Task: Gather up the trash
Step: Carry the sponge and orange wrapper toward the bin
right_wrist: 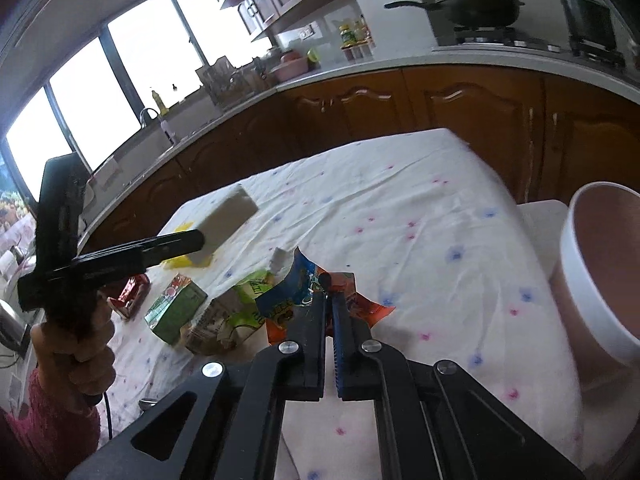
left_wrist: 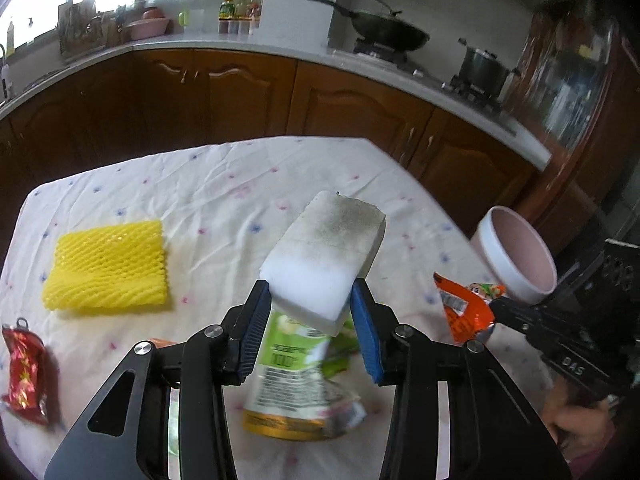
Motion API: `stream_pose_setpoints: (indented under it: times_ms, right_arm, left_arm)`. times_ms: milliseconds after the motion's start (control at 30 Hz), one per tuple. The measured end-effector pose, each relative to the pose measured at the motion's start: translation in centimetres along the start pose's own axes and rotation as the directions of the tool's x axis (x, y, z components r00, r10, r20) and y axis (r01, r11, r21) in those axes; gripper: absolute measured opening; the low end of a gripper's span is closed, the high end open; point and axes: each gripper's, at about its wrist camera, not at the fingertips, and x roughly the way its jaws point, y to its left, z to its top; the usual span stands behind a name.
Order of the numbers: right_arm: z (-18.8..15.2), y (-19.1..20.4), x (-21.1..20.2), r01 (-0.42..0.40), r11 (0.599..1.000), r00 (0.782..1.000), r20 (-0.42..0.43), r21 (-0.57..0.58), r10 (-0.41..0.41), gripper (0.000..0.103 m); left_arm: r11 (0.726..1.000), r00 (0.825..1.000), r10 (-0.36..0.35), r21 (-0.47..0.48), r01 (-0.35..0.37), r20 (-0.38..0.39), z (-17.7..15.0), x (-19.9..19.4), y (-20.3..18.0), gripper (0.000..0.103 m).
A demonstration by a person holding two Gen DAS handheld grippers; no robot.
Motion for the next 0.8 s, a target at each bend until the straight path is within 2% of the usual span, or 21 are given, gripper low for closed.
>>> stream_pose_setpoints:
  times_ms: [333, 800]
  right_arm:
    - [-0.6, -3.1, -4.6, 0.045, 0.998, 0.997, 0.066, 0.051, -0.048, 0.003]
    - [-1.6, -8.5, -10.2, 0.128, 0.981, 0.979, 0.139, 0.144, -0.148, 0.003]
  left_arm:
    - [0.997, 0.997, -0.082, 0.019, 0.081, 0.012, -1.3, -1.3, -5.4, 0.040]
    - [0.984, 0.988, -0.153, 0.086, 0.154, -0.015, -1.4, -0.2, -12.4, 0.040]
